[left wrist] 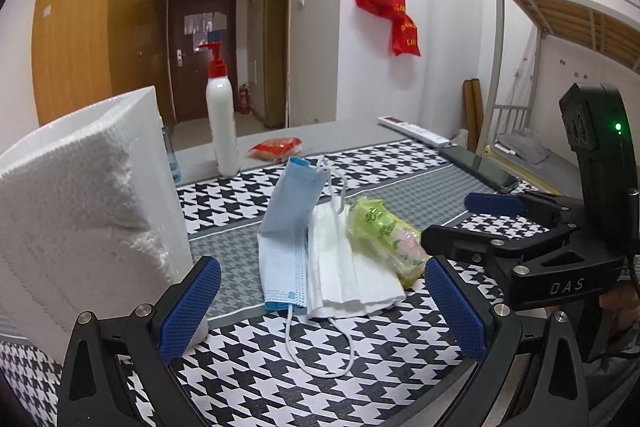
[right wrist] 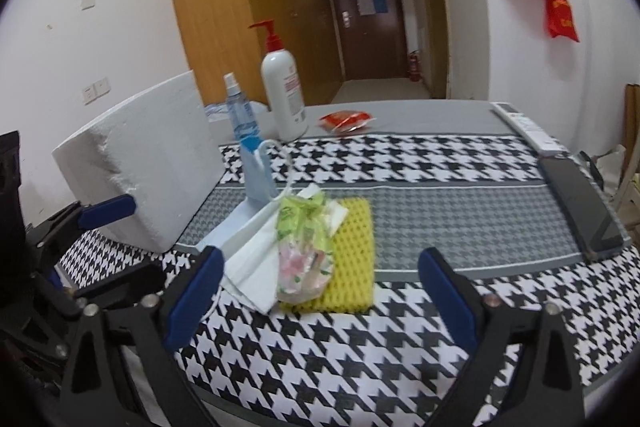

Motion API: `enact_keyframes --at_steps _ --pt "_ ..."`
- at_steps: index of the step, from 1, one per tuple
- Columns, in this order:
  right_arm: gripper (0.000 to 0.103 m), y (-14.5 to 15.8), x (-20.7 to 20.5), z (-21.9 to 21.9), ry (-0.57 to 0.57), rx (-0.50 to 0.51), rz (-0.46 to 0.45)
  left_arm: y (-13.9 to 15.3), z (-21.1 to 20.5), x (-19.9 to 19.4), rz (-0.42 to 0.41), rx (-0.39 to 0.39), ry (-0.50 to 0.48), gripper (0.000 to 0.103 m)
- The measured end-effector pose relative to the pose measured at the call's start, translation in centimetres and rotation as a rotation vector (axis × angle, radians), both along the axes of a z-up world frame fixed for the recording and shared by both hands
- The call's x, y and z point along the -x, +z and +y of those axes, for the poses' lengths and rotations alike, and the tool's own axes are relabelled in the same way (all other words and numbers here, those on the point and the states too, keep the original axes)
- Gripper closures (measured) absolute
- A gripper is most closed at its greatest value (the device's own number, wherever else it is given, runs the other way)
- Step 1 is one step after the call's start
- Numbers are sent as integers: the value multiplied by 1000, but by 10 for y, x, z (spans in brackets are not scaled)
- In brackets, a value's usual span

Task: Organize soft objects
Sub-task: 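Lower the right gripper onto the green snack packet and close it, then lower the left gripper onto the white tissue and close it while the right gripper lifts the green packet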

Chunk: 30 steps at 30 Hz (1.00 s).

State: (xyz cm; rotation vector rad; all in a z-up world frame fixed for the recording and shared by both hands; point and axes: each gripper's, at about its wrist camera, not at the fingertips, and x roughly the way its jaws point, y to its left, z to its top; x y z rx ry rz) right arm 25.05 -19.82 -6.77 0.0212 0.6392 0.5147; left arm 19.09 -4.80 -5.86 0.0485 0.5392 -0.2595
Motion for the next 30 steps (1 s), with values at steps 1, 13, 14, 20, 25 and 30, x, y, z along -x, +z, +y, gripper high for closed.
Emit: enact_keyframes --at_steps 1,13,14,20,25,30 --pt "12 -1 -2 2 7 2 5 -1 1 -1 6 -4 3 1" --pt "40 -17 -21 21 60 61 72 -7 2 -10 39 2 4 1" --pt "40 -18 -21 23 55 77 71 -8 3 -10 44 5 7 1" --pt "58 -26 -28 27 70 79 99 -8 3 -12 47 10 16 1" --pt "60 -31 -31 29 72 87 111 -10 3 -14 56 11 15 1" --pt "74 -29 -30 26 72 71 105 -11 2 -16 64 7 10 1"
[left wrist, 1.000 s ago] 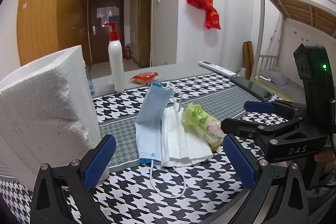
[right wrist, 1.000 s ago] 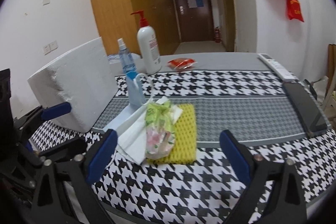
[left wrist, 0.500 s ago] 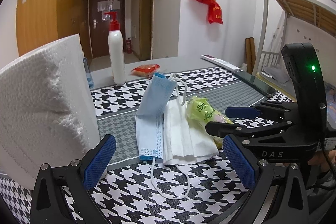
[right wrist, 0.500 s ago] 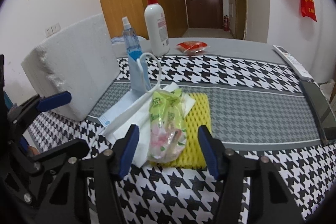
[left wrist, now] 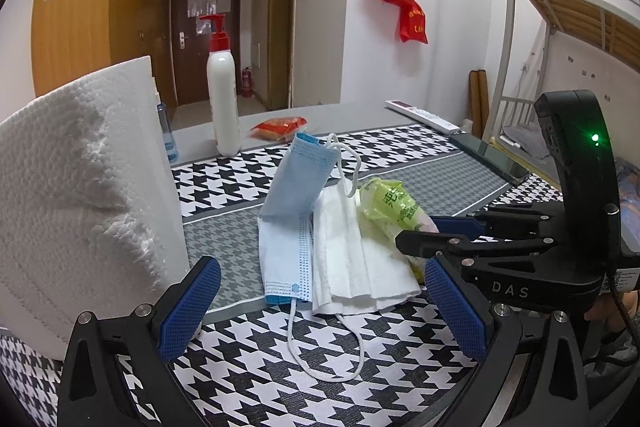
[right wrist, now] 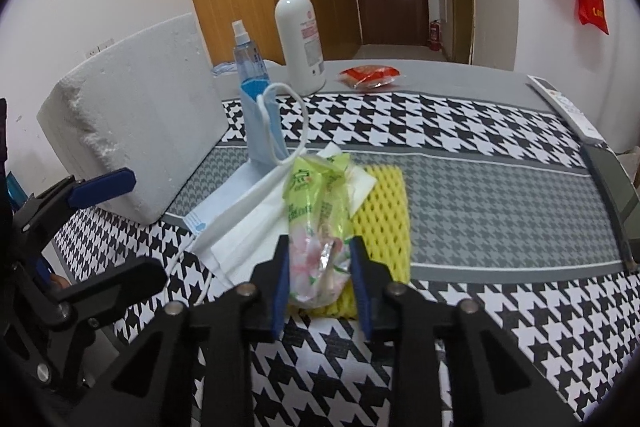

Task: Organize soft objects
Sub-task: 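Lower the left gripper onto the white tissue and close it while the right gripper lifts the green packet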

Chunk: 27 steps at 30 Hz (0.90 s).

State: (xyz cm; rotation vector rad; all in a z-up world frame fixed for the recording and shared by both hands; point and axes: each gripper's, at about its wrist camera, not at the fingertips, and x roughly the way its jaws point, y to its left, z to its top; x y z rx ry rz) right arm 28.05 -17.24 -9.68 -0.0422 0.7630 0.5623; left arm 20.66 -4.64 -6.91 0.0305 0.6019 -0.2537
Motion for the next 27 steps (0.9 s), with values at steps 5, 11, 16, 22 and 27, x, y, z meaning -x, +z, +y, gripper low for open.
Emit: enact_keyframes --at_steps 5,11,16,22,27 --pt "75 8 5 -8 -15 -18 -15 -1 -6 -2 5 -14 -14 1" --pt "75 19 14 -22 -50 -34 -35 -4 -15 -10 36 -31 -21 1" --pt "75 17 14 -37 -96 -48 -26 -7 -23 -21 72 -36 -28 1" --pt "75 16 14 -48 -140 -38 -35 -8 -30 -29 81 -38 -35 1" --pt "75 17 14 -55 -143 -80 -39 -11 -36 -35 98 -59 -33 4"
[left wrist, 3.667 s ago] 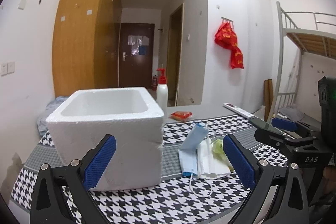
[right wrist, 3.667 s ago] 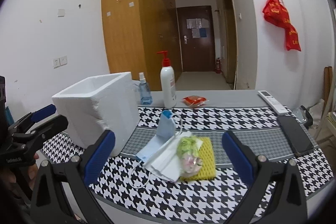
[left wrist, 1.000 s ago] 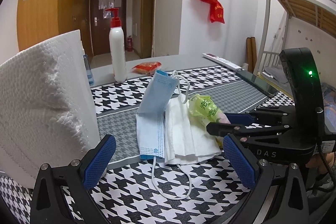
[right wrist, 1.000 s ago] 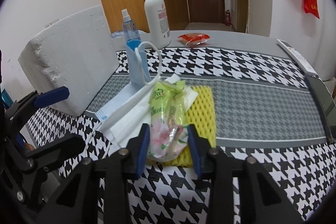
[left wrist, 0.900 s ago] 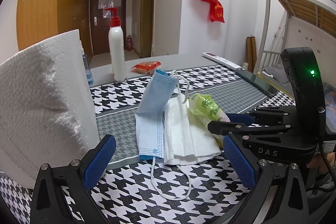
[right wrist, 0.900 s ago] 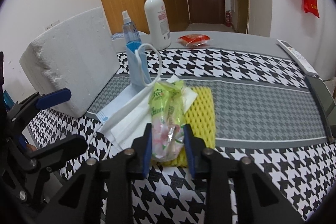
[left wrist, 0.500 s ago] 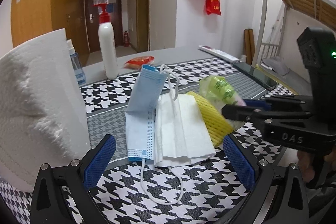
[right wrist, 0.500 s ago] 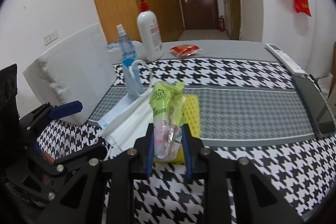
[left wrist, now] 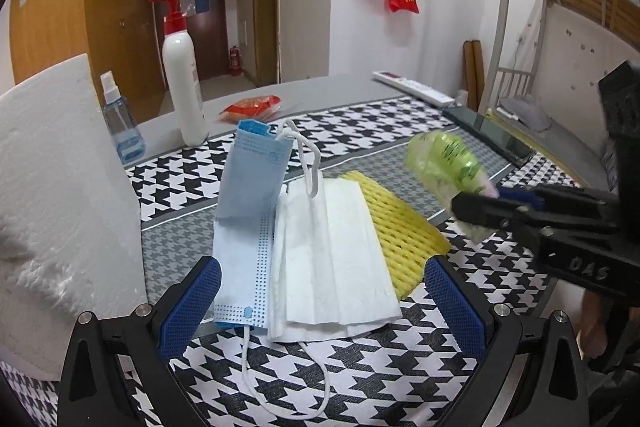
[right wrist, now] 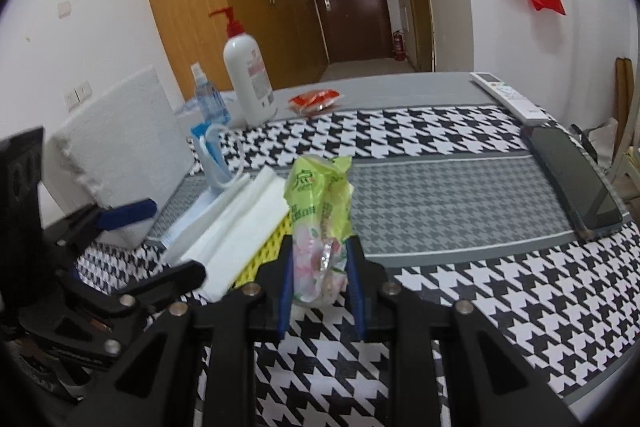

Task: Organize soft objects
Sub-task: 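Lower the left gripper onto the white tissue and close it while the right gripper lifts the green packet, then lift the white tissue with the left gripper while the right gripper holds the green packet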

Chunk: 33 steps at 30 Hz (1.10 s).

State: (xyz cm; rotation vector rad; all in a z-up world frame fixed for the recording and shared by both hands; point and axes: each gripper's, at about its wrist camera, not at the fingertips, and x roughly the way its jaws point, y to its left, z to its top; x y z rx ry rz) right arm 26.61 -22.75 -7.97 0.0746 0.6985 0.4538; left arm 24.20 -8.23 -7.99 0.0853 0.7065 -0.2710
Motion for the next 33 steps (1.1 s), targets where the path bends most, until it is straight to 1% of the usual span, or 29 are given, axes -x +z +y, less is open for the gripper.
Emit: enact_keyframes --at_steps 2,5,10,14,16,17,18,19,21,22,24,26,28,33 --pt "75 3 2 -3 -7 -5 -12 -4 -2 -5 25 -7 2 8" --pt "75 5 4 -5 -4 -6 -22 -9 -3 -11 62 -16 6 21" --pt "75 3 3 -7 -6 -9 -15 -13 -7 -14 87 -35 -8 29" --pt "75 3 4 -9 -10 -12 -13 -17 -9 -19 117 -55 0 41" --pt "75 4 4 -10 -9 -22 -17 -19 -9 -20 128 -58 3 52" --pt "75 4 5 -10 -8 -26 -20 -19 -9 -21 128 -65 6 61" --pt "75 4 5 -10 -9 -24 -20 -20 -10 -21 131 -72 4 66" --pt "75 4 6 -11 -9 -24 -20 -20 -12 -21 132 -74 -6 69" --pt "75 3 5 -11 -11 -28 -17 -19 -15 -19 126 -78 -22 79" --pt "75 3 6 -12 -14 -27 -16 -19 -15 -19 123 -79 -27 81" --pt "75 4 6 -12 -16 -27 -16 -19 -17 -19 124 -73 -42 93" --pt "75 4 7 -12 -17 -26 -18 -18 -16 -19 128 -65 -52 97" --pt "75 5 8 -12 -18 -29 -19 -19 -16 -20 132 -62 -58 97" --pt "75 7 12 -13 -23 -28 -24 -12 -18 -11 111 -34 -93 98"
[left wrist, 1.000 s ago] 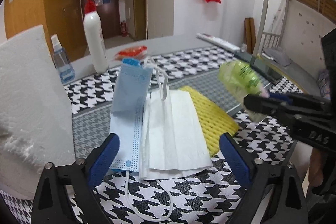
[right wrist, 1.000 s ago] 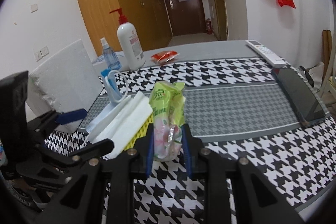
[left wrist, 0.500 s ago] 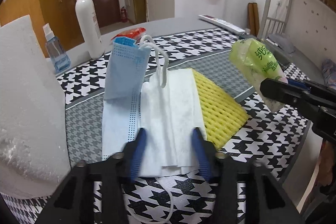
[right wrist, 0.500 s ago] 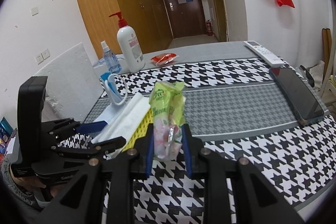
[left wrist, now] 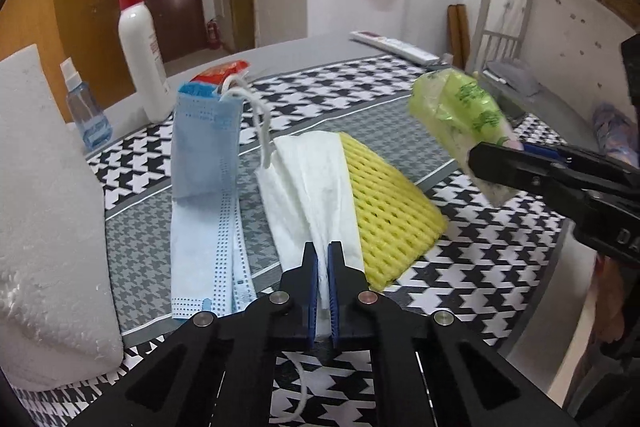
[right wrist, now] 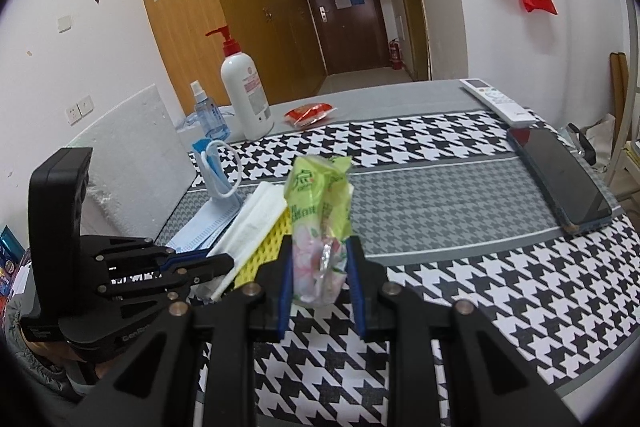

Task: Organize soft objects
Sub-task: 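Lift the white tissue with the left gripper while the right gripper holds the green packet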

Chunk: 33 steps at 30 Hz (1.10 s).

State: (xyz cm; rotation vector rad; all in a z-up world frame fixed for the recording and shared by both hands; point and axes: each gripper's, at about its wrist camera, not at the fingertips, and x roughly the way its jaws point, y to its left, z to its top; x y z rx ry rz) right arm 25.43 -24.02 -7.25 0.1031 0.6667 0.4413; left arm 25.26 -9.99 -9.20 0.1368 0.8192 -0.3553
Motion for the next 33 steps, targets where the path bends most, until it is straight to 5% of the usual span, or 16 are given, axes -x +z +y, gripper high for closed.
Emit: enact_keyframes --at_steps 33 --pt "75 35 31 13 -9 22 -105 59 28 63 -235 88 -43 98"
